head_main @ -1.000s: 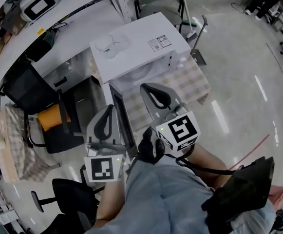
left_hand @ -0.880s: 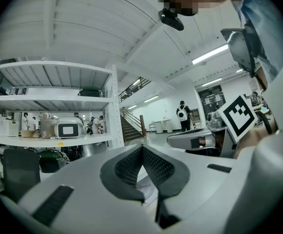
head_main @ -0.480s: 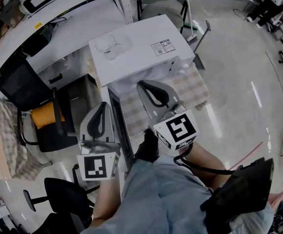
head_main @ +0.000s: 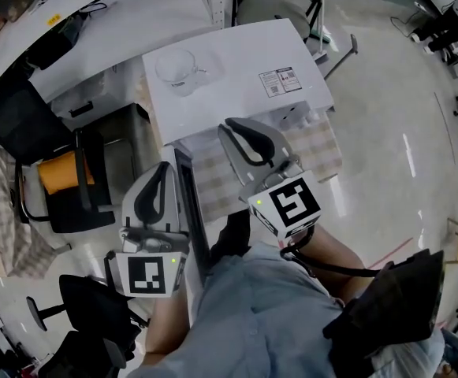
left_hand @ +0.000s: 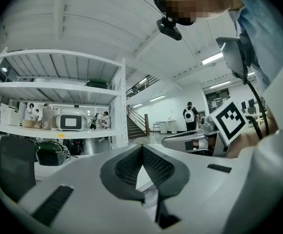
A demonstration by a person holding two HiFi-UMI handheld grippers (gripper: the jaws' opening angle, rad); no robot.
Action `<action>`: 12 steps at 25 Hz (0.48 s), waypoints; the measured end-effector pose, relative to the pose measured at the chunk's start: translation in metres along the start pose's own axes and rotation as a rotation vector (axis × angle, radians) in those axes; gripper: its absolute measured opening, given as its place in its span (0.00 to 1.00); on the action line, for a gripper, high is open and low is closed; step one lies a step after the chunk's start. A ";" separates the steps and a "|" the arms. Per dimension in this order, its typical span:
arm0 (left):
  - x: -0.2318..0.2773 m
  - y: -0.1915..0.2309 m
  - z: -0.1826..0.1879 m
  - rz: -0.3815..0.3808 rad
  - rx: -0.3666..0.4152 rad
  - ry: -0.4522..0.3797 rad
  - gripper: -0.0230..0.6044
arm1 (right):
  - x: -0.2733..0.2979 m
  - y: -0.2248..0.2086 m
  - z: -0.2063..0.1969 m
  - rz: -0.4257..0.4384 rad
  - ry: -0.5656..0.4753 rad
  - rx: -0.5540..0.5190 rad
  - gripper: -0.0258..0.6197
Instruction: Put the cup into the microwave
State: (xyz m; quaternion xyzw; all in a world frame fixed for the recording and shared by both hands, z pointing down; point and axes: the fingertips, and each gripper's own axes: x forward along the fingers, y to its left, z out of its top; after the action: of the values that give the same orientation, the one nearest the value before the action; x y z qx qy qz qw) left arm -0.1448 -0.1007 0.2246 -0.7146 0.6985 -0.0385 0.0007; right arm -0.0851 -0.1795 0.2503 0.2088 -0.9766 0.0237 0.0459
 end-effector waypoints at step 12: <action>0.035 0.035 -0.028 0.029 -0.059 0.066 0.04 | 0.069 -0.031 -0.008 0.071 0.052 -0.017 0.45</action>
State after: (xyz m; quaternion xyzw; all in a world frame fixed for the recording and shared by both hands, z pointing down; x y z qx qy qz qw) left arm -0.1802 -0.1354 0.2529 -0.7026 0.7091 -0.0414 -0.0428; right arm -0.1346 -0.2349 0.2655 0.1730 -0.9820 0.0223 0.0724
